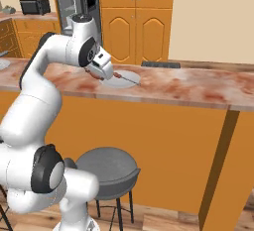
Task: Pick up the apple and peach from the fridge and place one fruit on each plate on the dining counter.
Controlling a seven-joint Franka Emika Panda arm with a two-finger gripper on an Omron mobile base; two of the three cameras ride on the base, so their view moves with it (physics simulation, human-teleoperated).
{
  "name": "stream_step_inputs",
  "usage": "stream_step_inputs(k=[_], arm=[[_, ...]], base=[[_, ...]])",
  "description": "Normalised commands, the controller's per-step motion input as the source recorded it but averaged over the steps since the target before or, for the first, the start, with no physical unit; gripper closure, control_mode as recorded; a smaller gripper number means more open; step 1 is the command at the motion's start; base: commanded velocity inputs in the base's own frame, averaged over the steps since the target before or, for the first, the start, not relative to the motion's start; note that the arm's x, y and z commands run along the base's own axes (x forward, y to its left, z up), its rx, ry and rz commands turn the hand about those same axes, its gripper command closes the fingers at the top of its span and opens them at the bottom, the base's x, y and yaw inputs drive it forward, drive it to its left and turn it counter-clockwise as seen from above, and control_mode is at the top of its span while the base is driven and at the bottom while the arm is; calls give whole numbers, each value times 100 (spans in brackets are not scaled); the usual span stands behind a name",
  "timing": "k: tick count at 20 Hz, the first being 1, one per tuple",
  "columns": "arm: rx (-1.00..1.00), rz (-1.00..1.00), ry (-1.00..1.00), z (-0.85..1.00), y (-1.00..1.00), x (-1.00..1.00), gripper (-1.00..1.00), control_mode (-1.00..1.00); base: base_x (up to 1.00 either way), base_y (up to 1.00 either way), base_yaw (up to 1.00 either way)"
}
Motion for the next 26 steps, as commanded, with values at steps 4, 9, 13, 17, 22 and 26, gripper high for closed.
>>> stream_step_inputs(k=[4,9,13,17,22,26], arm=[[-3,-14,10,-39,-9,67,100,-100],[0,-13,17,-36,-17,68,100,-100],[0,-9,18,-38,-14,68,100,-100],[0,-6,17,-30,-14,69,100,-100],[0,-5,14,-30,-8,60,100,-100],[0,-2,9,-25,0,35,100,-100]], base=[[0,0,0],[0,0,0],[0,0,0],[0,0,0],[0,0,0],[0,0,0]])
